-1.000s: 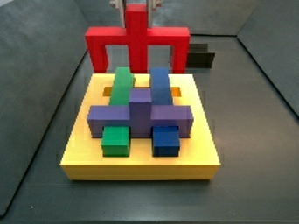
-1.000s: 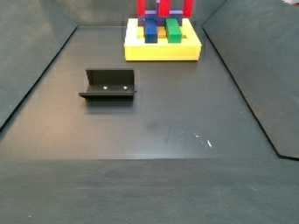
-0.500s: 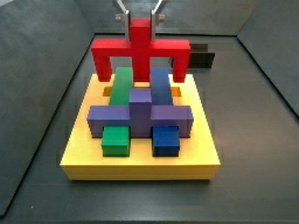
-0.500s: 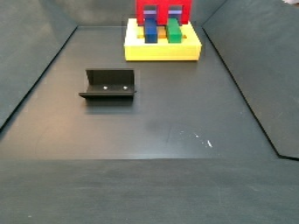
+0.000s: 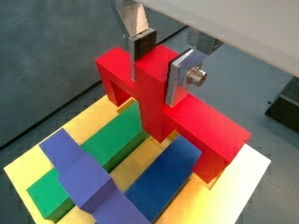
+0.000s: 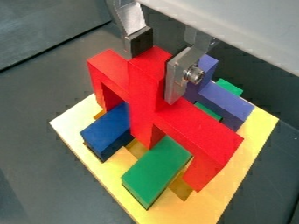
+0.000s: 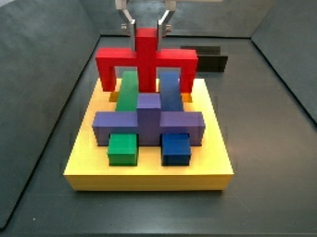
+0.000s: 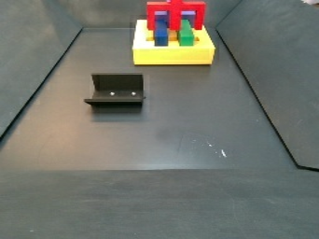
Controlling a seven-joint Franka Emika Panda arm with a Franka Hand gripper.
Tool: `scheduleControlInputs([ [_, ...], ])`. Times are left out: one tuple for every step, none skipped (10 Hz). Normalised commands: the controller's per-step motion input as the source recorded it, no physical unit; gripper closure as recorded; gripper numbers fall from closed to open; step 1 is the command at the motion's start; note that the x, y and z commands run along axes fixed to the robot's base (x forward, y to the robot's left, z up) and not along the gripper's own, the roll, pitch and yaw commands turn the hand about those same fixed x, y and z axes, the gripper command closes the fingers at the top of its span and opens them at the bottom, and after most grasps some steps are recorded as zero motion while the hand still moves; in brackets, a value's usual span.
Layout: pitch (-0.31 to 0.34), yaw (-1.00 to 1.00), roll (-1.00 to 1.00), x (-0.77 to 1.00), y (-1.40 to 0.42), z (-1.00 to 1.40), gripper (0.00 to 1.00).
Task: Pick up the red object. Move up. Move to above the board. Insert the red object.
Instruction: Insert the red object.
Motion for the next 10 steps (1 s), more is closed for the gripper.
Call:
scheduleControlInputs([
  [0.000, 0.13, 0.00, 0.11, 0.01, -0.14, 1.00],
  [0.000, 0.09, 0.00, 0.06, 0.02, -0.08, 1.00],
  [0.011, 0.00, 0.00, 0.01, 0.04, 0.00, 1.00],
  [0.051, 0.00, 0.00, 0.09, 0.05, 0.01, 1.00],
  [0.044, 0.00, 0.00, 0.08, 0.04, 0.00, 1.00],
  [0.041, 0.00, 0.00, 0.11, 0.03, 0.00, 1.00],
  [0.024, 0.00, 0.00, 0.19, 0.01, 0.00, 1.00],
  [0.013, 0.00, 0.00, 0.18, 0.01, 0.00, 1.00],
  [0.000, 0.00, 0.00, 0.09, 0.00, -0.02, 1.00],
  [0.000, 0.00, 0.00, 0.00, 0.00, -0.14, 1.00],
])
